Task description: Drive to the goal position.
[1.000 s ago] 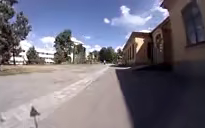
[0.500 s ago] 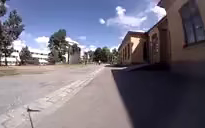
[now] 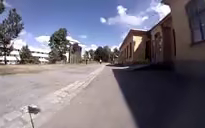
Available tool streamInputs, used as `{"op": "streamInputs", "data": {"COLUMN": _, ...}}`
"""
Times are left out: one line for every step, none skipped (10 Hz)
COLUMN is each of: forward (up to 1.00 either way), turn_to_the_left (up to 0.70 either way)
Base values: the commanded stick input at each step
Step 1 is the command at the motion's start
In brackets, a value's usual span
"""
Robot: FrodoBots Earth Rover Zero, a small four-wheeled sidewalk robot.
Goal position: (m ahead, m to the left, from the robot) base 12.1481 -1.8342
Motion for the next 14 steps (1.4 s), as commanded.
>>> {"op": "streamInputs", "data": {"forward": 0.85, "turn_to_the_left": -0.29}}
{"op": "streamInputs", "data": {"forward": 0.85, "turn_to_the_left": -0.34}}
{"op": "streamInputs", "data": {"forward": 0.85, "turn_to_the_left": -0.34}}
{"op": "streamInputs", "data": {"forward": 0.85, "turn_to_the_left": -0.34}}
{"op": "streamInputs", "data": {"forward": 0.85, "turn_to_the_left": -0.3}}
{"op": "streamInputs", "data": {"forward": 0.85, "turn_to_the_left": -0.15}}
{"op": "streamInputs", "data": {"forward": 0.85, "turn_to_the_left": -0.02}}
{"op": "streamInputs", "data": {"forward": 0.85, "turn_to_the_left": 0.0}}
{"op": "streamInputs", "data": {"forward": 0.85, "turn_to_the_left": 0.0}}
{"op": "streamInputs", "data": {"forward": 0.85, "turn_to_the_left": 0.0}}
{"op": "streamInputs", "data": {"forward": 0.85, "turn_to_the_left": 0.0}}
{"op": "streamInputs", "data": {"forward": 0.85, "turn_to_the_left": 0.0}}
{"op": "streamInputs", "data": {"forward": 0.85, "turn_to_the_left": 0.0}}
{"op": "streamInputs", "data": {"forward": 0.85, "turn_to_the_left": 0.0}}
